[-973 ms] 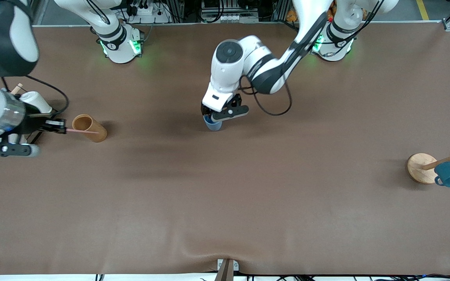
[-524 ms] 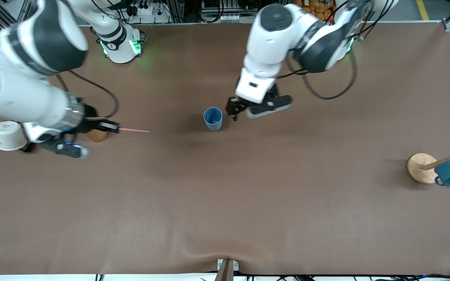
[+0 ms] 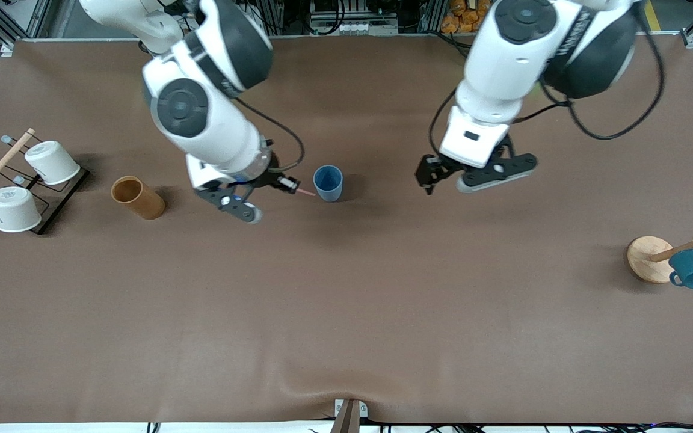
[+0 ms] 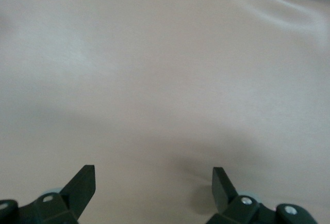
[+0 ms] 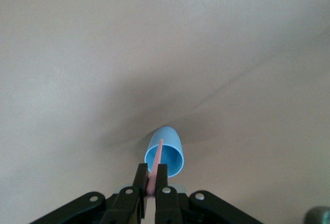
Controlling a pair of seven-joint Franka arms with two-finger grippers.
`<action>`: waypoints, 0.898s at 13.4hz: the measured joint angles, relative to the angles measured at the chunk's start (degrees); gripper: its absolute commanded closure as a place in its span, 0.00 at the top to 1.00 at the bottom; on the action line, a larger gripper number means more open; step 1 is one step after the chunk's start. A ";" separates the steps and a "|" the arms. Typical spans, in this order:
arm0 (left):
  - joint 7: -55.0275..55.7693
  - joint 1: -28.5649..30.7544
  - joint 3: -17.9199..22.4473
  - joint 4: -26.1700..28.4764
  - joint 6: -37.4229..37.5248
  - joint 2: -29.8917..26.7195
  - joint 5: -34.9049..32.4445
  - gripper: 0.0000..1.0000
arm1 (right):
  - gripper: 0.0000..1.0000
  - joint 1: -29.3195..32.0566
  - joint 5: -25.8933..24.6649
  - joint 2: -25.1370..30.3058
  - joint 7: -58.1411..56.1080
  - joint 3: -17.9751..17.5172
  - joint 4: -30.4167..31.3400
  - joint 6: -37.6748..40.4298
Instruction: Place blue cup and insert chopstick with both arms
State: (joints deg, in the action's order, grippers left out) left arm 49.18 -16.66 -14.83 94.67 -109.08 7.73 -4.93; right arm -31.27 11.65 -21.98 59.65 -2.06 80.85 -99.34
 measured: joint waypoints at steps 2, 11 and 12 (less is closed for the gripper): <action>-4.96 2.85 0.01 -0.98 2.28 -0.05 0.00 1.00 | 0.00 -1.00 0.00 -0.32 1.90 -0.01 0.29 0.31; -19.33 13.12 -0.02 -2.04 8.32 -1.32 0.02 1.00 | 1.00 -5.30 -0.57 -2.25 7.27 0.02 2.49 -1.79; -19.99 13.91 -0.02 -2.10 9.21 -1.87 0.02 1.00 | 1.00 -5.66 -0.94 -2.77 7.67 0.02 2.53 -2.17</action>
State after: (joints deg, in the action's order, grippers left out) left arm 29.19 -2.76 -14.85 92.58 -99.87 5.86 -4.91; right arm -36.92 10.71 -24.75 67.32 -2.04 83.38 -101.51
